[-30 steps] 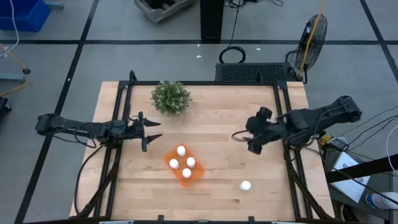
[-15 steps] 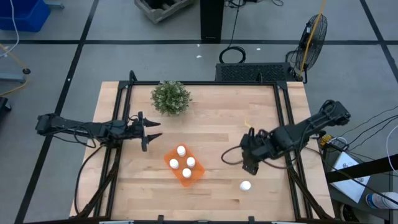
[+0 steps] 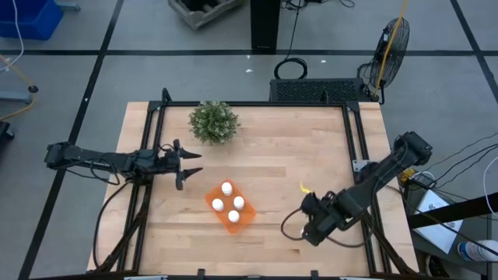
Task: Pick and place pill bottles into a basket
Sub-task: Put the white medicine bottle into the orange bin
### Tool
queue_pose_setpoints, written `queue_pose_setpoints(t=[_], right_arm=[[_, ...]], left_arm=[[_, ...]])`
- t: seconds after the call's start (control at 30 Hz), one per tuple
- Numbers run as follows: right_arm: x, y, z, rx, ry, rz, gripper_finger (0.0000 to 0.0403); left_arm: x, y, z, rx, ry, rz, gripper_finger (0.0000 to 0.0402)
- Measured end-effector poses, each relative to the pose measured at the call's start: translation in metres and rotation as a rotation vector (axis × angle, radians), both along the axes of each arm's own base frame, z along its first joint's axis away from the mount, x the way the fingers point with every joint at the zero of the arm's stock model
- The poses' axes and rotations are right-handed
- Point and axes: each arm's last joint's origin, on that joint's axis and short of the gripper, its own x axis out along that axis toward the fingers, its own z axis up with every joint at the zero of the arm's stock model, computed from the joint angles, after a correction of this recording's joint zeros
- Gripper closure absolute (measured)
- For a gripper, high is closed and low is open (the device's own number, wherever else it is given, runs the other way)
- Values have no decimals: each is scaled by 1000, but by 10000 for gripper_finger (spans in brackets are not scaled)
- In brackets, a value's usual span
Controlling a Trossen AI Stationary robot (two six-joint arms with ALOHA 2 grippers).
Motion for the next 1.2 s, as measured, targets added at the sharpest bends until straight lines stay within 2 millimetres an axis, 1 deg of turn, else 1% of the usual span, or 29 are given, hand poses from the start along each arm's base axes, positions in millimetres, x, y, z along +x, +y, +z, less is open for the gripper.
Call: queue_pose_setpoints(t=[0.23,0.37,0.5,0.8,0.97,1.2], right_arm=[[9,13,-14,7,-19,25,69],[14,19,-23,0,-12,45,69],[14,23,-29,4,18,59,69],[17,31,-38,-1,24,64,69],[18,31,-46,6,3,66,69],[13,28,-64,9,19,66,69]], left_arm=[[0,-2,1,-23,-16,-48,171],[0,-2,-4,-19,-31,-50,176],[0,-2,-3,-19,-46,-62,175],[0,-2,-2,-19,-53,-70,172],[0,-2,-2,-23,-52,-70,172],[0,-2,-2,-22,-52,-70,172]])
